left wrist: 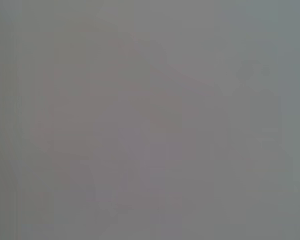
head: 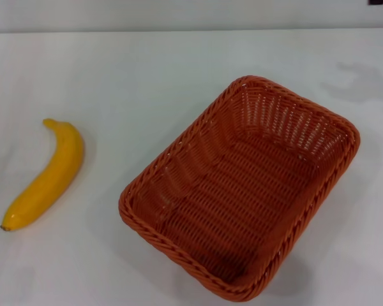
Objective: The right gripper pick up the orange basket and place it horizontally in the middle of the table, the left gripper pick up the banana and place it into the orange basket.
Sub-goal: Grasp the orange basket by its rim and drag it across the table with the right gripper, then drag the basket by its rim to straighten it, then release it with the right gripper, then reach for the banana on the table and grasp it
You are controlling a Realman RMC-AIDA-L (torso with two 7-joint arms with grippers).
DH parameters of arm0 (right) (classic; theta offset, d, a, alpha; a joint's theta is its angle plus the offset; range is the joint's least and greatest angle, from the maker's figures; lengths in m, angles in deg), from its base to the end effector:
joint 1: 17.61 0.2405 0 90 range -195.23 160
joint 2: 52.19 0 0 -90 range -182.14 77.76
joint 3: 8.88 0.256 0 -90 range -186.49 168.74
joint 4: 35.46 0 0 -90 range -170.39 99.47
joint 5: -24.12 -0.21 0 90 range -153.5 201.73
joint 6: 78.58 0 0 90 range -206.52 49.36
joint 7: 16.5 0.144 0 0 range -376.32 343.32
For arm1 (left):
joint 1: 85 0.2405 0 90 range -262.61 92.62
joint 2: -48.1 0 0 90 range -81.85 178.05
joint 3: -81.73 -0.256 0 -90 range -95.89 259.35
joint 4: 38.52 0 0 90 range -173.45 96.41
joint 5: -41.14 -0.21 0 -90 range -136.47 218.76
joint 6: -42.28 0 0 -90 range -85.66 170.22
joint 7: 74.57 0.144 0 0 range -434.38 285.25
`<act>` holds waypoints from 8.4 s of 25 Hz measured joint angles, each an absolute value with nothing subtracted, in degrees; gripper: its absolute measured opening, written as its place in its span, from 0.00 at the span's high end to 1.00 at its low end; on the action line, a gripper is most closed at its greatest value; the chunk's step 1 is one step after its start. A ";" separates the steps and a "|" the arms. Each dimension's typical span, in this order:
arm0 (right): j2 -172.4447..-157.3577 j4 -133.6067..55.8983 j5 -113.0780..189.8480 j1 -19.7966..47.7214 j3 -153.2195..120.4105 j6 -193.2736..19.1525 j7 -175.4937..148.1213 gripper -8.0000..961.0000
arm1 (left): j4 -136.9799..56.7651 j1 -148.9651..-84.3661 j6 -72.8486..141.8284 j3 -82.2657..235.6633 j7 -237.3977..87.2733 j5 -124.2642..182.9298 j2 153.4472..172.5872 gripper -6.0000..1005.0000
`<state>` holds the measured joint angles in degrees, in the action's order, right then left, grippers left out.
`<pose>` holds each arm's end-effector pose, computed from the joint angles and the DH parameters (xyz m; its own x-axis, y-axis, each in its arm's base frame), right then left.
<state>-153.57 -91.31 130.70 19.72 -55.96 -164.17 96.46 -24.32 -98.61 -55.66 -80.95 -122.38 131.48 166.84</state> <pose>0.1962 0.4147 0.1668 0.8054 -0.3433 -0.4832 -0.5352 -0.7716 -0.3439 -0.3873 0.2193 0.1058 0.4097 -0.3645 0.8362 0.8866 -0.0565 -0.4590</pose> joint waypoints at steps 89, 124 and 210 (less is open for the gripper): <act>-163.22 -80.17 179.92 45.69 -53.22 -175.07 140.65 0.87 | -17.98 -96.86 -53.78 -81.11 -124.09 127.86 164.90 0.25; -167.73 -93.97 161.08 20.46 -58.59 -172.33 146.13 0.87 | -19.27 -97.87 -53.46 -81.13 -124.14 127.20 162.89 0.25; -165.39 -85.70 125.02 6.91 -32.32 -152.47 65.72 0.29 | -13.23 -155.15 -42.16 -81.39 -215.54 -2.34 156.41 0.24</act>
<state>-165.39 -85.70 125.02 6.91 -32.32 -152.47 65.72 -13.23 -155.15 -42.16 -81.39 -215.54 -2.34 156.41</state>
